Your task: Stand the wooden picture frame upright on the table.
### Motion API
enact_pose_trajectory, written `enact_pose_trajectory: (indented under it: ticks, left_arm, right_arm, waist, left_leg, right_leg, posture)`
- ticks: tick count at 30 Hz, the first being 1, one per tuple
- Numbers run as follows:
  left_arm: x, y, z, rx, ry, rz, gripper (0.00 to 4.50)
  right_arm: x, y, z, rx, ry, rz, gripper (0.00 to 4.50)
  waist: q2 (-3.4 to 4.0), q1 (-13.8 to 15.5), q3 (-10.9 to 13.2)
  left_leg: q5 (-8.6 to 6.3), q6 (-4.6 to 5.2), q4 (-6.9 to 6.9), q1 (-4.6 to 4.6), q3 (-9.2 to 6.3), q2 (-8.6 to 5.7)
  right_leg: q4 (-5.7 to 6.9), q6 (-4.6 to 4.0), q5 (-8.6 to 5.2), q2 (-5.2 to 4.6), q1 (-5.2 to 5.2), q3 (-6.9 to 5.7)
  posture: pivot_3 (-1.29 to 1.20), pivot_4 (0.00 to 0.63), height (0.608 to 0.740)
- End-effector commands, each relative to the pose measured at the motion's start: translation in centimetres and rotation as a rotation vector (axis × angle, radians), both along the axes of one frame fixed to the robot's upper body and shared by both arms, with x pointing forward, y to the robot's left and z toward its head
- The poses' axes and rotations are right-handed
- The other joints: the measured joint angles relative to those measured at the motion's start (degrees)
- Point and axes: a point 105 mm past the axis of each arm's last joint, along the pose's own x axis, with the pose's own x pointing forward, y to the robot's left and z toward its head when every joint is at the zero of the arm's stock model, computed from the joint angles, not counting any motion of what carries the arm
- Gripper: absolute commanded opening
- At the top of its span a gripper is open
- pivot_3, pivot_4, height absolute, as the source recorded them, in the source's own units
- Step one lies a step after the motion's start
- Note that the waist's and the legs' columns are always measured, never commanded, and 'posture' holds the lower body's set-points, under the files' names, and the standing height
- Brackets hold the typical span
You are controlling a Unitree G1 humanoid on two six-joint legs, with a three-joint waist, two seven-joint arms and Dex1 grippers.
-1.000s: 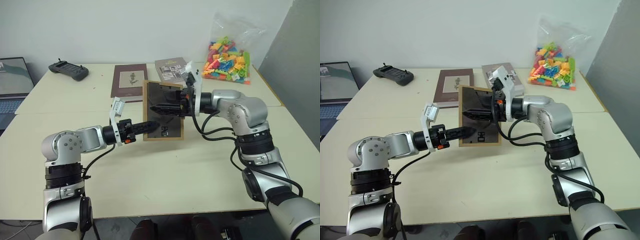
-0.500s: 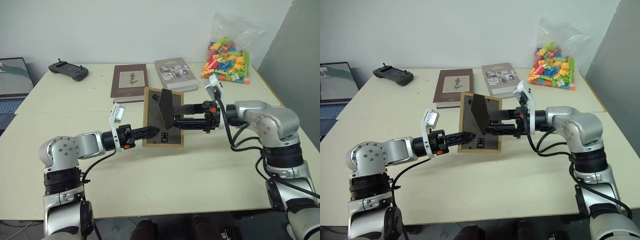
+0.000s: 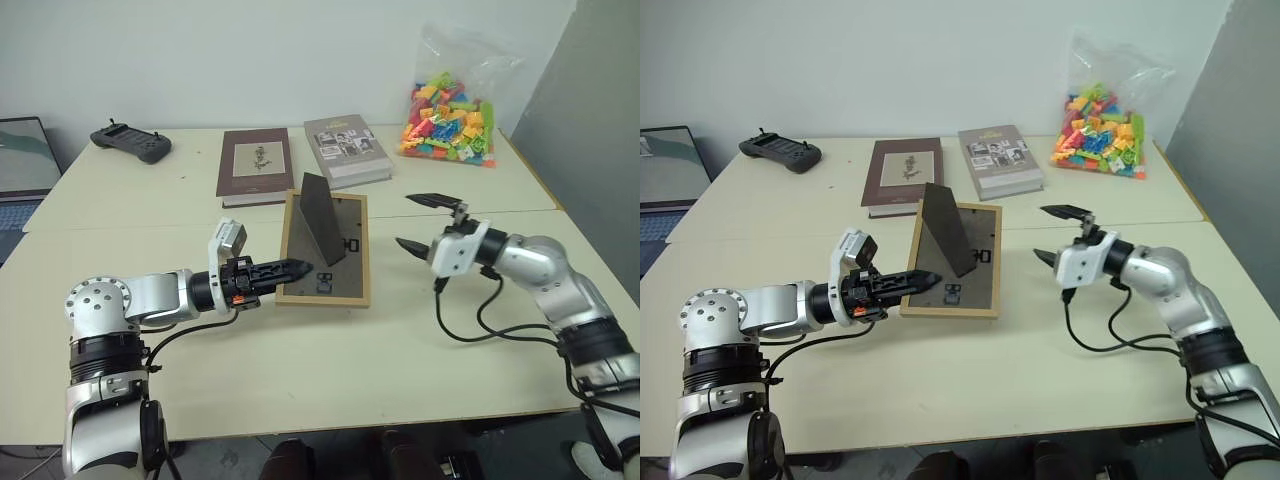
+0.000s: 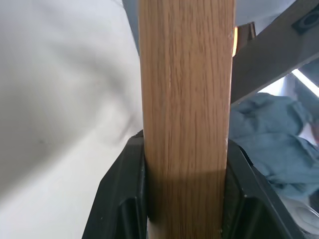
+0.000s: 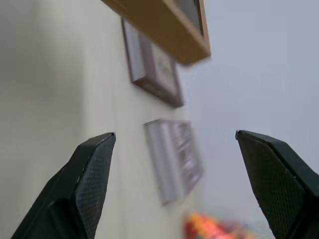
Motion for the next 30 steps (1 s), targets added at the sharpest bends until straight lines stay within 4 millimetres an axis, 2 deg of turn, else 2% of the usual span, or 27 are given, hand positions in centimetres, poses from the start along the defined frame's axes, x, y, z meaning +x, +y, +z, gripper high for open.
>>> enact_pose_trajectory:
  ticks: [1, 7, 10, 15, 18, 21, 23, 26, 30]
  left_arm:
    - [-1.3, -0.6, 1.4, -0.040, -0.041, -0.028, 1.34]
    - [-1.7, -0.9, 1.2, -0.036, -0.048, -0.027, 1.34]
    - [-1.9, -1.1, 1.4, -0.041, -0.061, -0.037, 1.34]
    - [-2.3, -1.3, 1.0, -0.038, -0.058, -0.045, 1.34]
    - [-2.5, -1.4, 0.9, -0.030, -0.058, -0.052, 1.34]
    - [-2.5, -1.4, 0.7, 0.002, -0.064, -0.034, 1.34]
    - [-2.5, -1.2, 0.9, 0.012, -0.078, -0.025, 2.00]
    - [-2.3, -0.9, 1.4, 0.017, -0.098, -0.009, 2.54]
    - [0.1, 1.8, 3.5, 0.053, -0.168, 0.173, 3.32]
  right_arm:
    - [-0.8, 1.9, 1.4, 0.023, -0.207, 0.126, 4.09]
    - [-1.9, 4.5, 1.5, 0.052, -0.293, 0.270, 4.09]
    - [-2.2, 5.0, 1.2, 0.036, -0.294, 0.308, 3.62]
    - [-1.9, 5.0, 0.9, 0.029, -0.284, 0.308, 2.57]
    - [-1.8, 4.7, 1.1, 0.039, -0.283, 0.299, 1.77]
    - [-1.6, 4.1, 1.2, 0.041, -0.290, 0.281, 1.55]
    - [-1.6, 3.7, 1.2, 0.040, -0.289, 0.274, 1.54]
    - [-1.6, 3.0, 1.3, 0.041, -0.279, 0.264, 1.33]
    - [-0.9, 1.4, 1.3, 0.043, -0.209, 0.214, 1.33]
  waist:
    - [-0.01, -0.1, 0.0]
    - [-0.03, 0.4, 0.0]
    - [-0.03, 0.4, 0.0]
    - [-0.03, 0.2, 0.0]
    - [-0.03, 0.1, 0.0]
    - [-0.03, 0.1, 0.0]
    - [-0.04, 0.1, 0.0]
    - [-0.04, 0.2, 0.0]
    - [-0.06, 0.1, 0.0]
  left_leg:
    - [0.01, -0.01, 0.00, 0.01, 0.01, 0.02]
    - [0.01, -0.02, 0.00, 0.00, -0.02, -0.03]
    - [0.01, -0.01, 0.00, 0.02, -0.02, -0.04]
    - [0.01, -0.01, 0.00, 0.04, -0.01, -0.03]
    - [0.01, -0.01, 0.00, 0.05, 0.00, -0.03]
    - [0.01, -0.01, -0.01, 0.05, -0.02, -0.02]
    - [0.01, 0.00, 0.00, 0.04, -0.01, -0.02]
    - [0.01, 0.00, -0.01, 0.04, -0.01, -0.02]
    - [0.00, 0.01, -0.01, 0.05, -0.01, -0.01]
  right_leg:
    - [-0.02, 0.00, 0.00, 0.03, 0.00, 0.05]
    - [-0.02, -0.02, 0.00, 0.02, 0.04, 0.00]
    - [-0.01, -0.02, 0.00, 0.02, 0.06, 0.00]
    - [-0.03, -0.02, 0.00, 0.03, 0.09, 0.01]
    - [-0.03, -0.02, 0.00, 0.03, 0.09, 0.03]
    - [-0.02, -0.02, 0.00, 0.05, 0.09, 0.01]
    - [-0.02, -0.02, 0.00, 0.05, 0.09, 0.03]
    - [-0.03, -0.02, 0.00, 0.04, 0.10, 0.02]
    - [-0.03, -0.02, 0.00, 0.05, 0.11, 0.00]
  posture:
    - [0.00, 0.150, 0.740]
    - [0.00, 0.150, 0.740]
    - [0.00, 0.150, 0.740]
    - [0.00, 0.150, 0.740]
    - [0.00, 0.150, 0.740]
    - [0.00, 0.150, 0.740]
    - [0.00, 0.150, 0.740]
    - [0.00, 0.150, 0.740]
    - [0.00, 0.150, 0.740]
